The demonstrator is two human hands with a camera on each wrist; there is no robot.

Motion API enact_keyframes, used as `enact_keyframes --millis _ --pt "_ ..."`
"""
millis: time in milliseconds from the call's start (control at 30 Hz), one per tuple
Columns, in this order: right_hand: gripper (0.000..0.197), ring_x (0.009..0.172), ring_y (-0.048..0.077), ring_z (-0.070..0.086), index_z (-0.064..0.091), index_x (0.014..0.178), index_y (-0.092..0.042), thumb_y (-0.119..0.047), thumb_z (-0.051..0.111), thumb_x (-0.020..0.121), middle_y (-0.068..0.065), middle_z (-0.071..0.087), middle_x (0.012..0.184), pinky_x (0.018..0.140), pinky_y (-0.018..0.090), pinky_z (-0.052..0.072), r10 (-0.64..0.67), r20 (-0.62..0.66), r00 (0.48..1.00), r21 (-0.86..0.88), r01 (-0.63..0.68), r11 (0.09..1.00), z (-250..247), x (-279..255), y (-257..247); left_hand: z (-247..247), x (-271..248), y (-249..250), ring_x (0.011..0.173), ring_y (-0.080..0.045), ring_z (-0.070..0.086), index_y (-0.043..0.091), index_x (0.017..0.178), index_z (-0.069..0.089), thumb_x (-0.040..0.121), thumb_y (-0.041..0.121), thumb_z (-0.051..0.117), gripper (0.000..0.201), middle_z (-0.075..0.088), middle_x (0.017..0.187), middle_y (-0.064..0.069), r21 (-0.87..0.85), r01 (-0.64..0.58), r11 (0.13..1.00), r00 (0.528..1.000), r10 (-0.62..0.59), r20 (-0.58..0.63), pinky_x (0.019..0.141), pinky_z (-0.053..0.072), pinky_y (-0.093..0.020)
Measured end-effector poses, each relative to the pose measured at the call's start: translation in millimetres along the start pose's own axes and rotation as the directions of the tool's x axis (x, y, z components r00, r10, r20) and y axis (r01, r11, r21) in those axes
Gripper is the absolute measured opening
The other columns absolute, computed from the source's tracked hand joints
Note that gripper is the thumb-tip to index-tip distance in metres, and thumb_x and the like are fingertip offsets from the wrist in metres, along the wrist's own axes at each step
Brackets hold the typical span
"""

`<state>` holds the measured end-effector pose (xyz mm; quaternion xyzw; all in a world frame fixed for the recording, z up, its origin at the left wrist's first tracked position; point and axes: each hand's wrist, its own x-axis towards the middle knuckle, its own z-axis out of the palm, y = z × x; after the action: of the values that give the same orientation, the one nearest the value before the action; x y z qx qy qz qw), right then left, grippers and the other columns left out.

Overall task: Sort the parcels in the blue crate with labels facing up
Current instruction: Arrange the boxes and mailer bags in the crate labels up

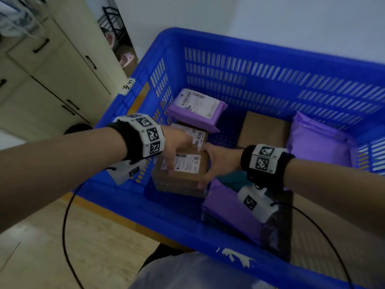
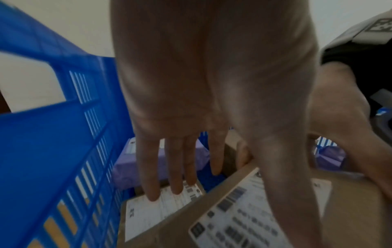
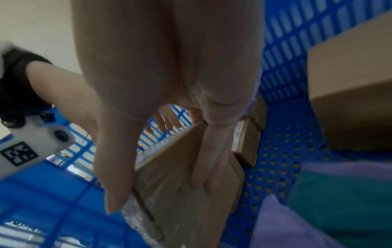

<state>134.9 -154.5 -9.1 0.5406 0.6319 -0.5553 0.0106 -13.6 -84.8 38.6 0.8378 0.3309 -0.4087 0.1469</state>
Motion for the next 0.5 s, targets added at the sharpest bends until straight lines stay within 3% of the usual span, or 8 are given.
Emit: enact_keyframes --millis 167,233,333,400,500 --pt "0.101 0.122 0.017 0.047 0.023 0.140 -0.017 -0.028 0.088 0.062 -0.002 0.044 0.134 0.104 0.033 0.043 0.045 0.027 0.999 -0.043 -0.044 0.998 18.4 14.9 5.8 12.5 12.5 -3.3 0.101 -0.018 0.053 0.017 0.136 0.040 0.074 0.022 0.078 0.073 0.054 0.124 -0.005 0.034 -0.002 0.999 0.996 -0.001 0.093 0.069 0.035 -0.019" --pt "0.102 0.121 0.019 0.048 0.023 0.139 -0.016 -0.030 0.088 0.061 0.000 0.044 0.135 0.103 0.035 0.045 0.047 0.013 0.999 -0.064 -0.046 0.997 21.1 16.8 7.3 19.3 19.8 -6.2 0.097 -0.019 0.053 0.017 0.139 0.038 0.083 0.013 0.068 0.064 0.054 0.119 -0.006 0.058 0.042 0.997 0.994 -0.047 0.099 0.069 0.038 -0.023" --pt "0.102 0.119 0.019 0.049 0.026 0.137 -0.016 -0.032 0.089 0.059 0.002 0.046 0.134 0.102 0.037 0.046 0.044 -0.013 0.999 -0.078 -0.045 0.996 21.3 16.9 7.8 25.3 30.0 -11.9 0.121 -0.025 0.051 0.016 0.144 0.033 0.090 0.009 0.057 0.060 0.047 0.139 -0.010 0.067 0.098 0.993 0.994 -0.101 0.037 0.080 0.041 -0.028" --pt "0.102 0.118 0.019 0.050 0.026 0.137 -0.017 -0.033 0.089 0.057 0.002 0.046 0.134 0.101 0.037 0.046 0.035 -0.028 0.999 -0.086 -0.037 0.996 18.5 15.5 7.8 24.8 35.8 -19.5 0.128 -0.027 0.047 0.016 0.144 0.035 0.092 0.007 0.052 0.056 0.043 0.145 -0.011 0.071 0.133 0.989 0.991 -0.132 -0.012 0.090 0.042 -0.030" --pt "0.104 0.120 0.019 0.049 0.025 0.138 -0.017 -0.032 0.089 0.058 0.001 0.046 0.134 0.101 0.037 0.046 0.013 -0.039 0.999 -0.078 -0.016 0.997 13.9 12.3 9.2 19.2 51.8 -34.8 0.104 -0.027 0.055 0.010 0.136 0.047 0.092 0.006 0.047 0.045 0.051 0.137 -0.013 0.098 0.196 0.976 0.980 -0.194 -0.030 0.073 0.044 -0.027"
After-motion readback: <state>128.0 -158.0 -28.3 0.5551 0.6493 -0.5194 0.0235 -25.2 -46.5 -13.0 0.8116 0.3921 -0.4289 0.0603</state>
